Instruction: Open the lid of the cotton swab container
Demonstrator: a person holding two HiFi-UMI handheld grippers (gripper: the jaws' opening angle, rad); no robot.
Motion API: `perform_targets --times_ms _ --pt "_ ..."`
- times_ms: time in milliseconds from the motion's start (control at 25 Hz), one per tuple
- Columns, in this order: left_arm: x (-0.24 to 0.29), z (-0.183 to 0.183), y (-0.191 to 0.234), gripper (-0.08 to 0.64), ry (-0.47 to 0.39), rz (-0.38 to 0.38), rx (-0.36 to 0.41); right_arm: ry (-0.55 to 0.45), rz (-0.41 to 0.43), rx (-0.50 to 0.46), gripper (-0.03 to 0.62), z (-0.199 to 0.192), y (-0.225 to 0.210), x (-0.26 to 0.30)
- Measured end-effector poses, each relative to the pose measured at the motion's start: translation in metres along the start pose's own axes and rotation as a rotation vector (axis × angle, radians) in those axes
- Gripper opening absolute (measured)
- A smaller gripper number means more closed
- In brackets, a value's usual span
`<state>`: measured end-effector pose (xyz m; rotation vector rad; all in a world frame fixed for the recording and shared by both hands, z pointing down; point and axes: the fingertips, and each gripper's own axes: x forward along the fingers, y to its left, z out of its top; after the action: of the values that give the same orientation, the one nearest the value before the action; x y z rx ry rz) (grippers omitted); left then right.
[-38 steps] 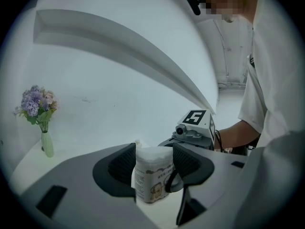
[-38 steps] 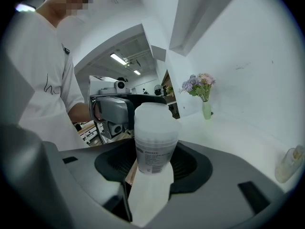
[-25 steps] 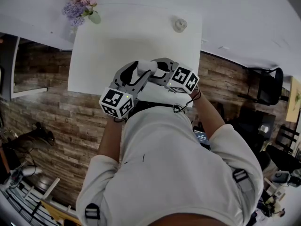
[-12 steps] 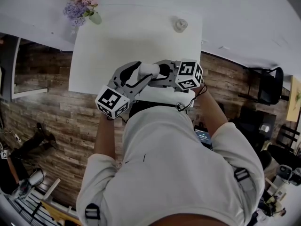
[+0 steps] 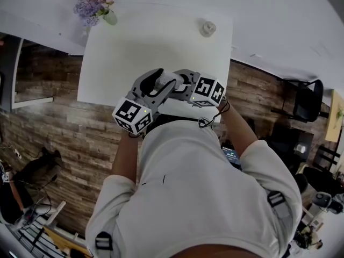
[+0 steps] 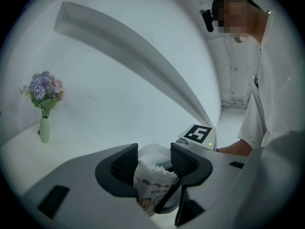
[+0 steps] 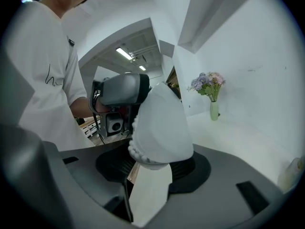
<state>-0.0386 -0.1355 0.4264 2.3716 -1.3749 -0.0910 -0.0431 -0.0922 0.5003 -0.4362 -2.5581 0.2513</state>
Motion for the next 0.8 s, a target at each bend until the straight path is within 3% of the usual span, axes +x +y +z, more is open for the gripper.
perform_targets --times_ms 200,400,560,800 --pt "0.000 -0.001 0.008 0.232 0.027 0.011 -0.014 0.014 -0.073 -0.041 0.193 0.002 -0.007 0.001" --pt "0.000 0.000 0.018 0.232 0.004 0.056 -0.087 0.099 -0.163 -0.168 0.192 -0.004 -0.014 0.003" --pt "0.002 0.001 0.027 0.230 0.012 0.093 -0.067 0.148 -0.156 -0.259 0.192 -0.016 -0.008 0.009" --pt "0.006 0.003 0.042 0.230 0.021 0.123 -0.080 0.147 -0.150 -0.253 0.192 -0.018 -0.006 0.008"
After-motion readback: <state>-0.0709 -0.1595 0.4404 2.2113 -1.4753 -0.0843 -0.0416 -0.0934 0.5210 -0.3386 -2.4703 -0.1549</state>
